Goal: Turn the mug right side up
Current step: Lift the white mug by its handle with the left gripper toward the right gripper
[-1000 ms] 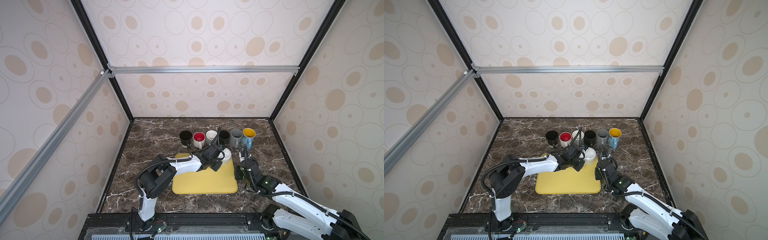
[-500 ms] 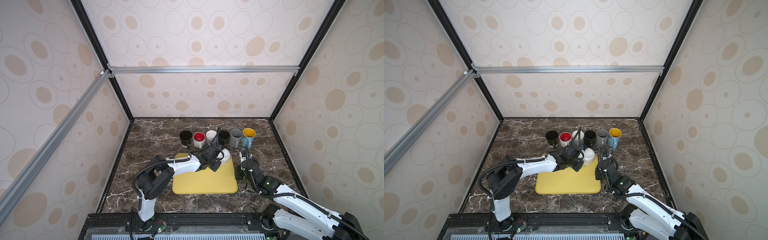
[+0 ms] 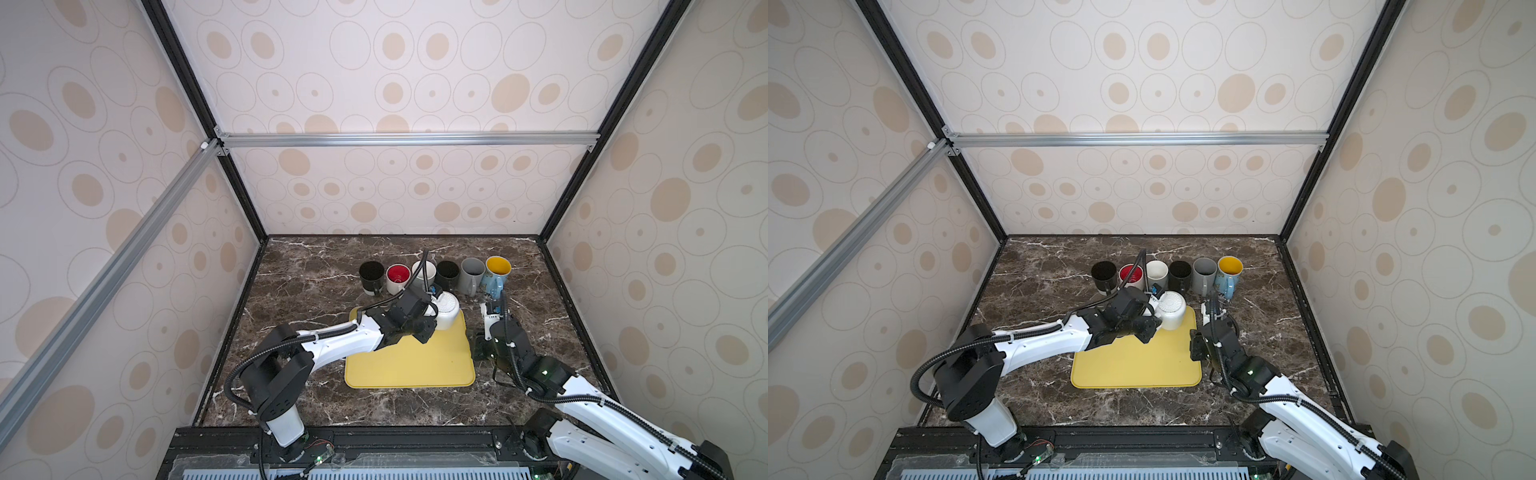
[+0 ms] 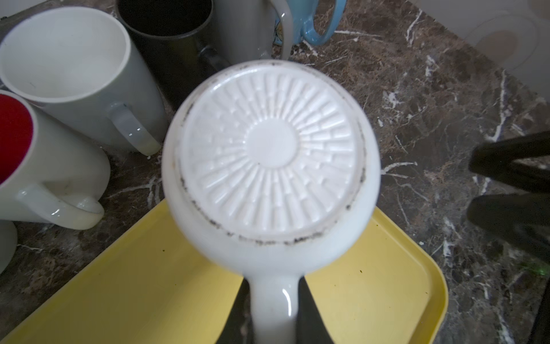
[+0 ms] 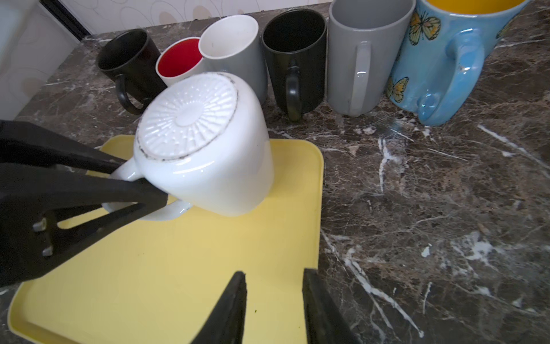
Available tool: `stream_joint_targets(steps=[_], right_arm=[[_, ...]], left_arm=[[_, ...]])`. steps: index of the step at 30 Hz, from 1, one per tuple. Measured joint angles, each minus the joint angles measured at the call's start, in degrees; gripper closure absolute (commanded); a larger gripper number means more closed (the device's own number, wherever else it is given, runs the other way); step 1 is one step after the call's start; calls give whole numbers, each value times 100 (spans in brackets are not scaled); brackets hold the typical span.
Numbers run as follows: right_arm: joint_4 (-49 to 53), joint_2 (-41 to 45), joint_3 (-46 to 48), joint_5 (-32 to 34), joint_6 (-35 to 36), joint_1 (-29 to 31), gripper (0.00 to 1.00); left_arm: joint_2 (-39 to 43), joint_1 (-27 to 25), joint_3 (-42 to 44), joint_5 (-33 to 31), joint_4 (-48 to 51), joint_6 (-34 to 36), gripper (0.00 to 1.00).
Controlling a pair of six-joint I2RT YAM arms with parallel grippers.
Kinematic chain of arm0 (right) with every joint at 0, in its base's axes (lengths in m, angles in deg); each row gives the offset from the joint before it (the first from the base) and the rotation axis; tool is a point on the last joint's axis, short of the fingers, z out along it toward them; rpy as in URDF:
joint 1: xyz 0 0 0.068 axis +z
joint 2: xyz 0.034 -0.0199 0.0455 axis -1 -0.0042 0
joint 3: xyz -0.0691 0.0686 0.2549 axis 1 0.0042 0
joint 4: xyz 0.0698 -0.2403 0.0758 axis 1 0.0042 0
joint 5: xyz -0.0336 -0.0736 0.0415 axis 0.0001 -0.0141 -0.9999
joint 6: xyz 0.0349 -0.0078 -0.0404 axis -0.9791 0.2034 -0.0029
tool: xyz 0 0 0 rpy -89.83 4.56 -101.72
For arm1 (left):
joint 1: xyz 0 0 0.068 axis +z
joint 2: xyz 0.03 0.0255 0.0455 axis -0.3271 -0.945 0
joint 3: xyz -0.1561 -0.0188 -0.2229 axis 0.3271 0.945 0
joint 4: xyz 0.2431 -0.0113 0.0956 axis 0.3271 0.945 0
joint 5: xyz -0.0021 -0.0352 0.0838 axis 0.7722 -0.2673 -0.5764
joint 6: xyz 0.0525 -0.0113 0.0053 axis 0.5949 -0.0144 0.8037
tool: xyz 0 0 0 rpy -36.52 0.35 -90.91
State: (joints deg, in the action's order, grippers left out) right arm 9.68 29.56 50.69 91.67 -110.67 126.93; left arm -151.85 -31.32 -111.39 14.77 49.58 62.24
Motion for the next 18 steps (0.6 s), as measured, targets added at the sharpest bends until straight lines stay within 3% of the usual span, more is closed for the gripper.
stream_joint_targets(steps=[8, 18], right_arm=[[-339, 905, 249, -763, -203, -2, 63], [-1521, 1316, 352, -1923, -590, -2, 56]], left_arm=[[1224, 28, 820, 179, -953, -608, 100], [2457, 125, 1956, 564, -3348, -2013, 100]])
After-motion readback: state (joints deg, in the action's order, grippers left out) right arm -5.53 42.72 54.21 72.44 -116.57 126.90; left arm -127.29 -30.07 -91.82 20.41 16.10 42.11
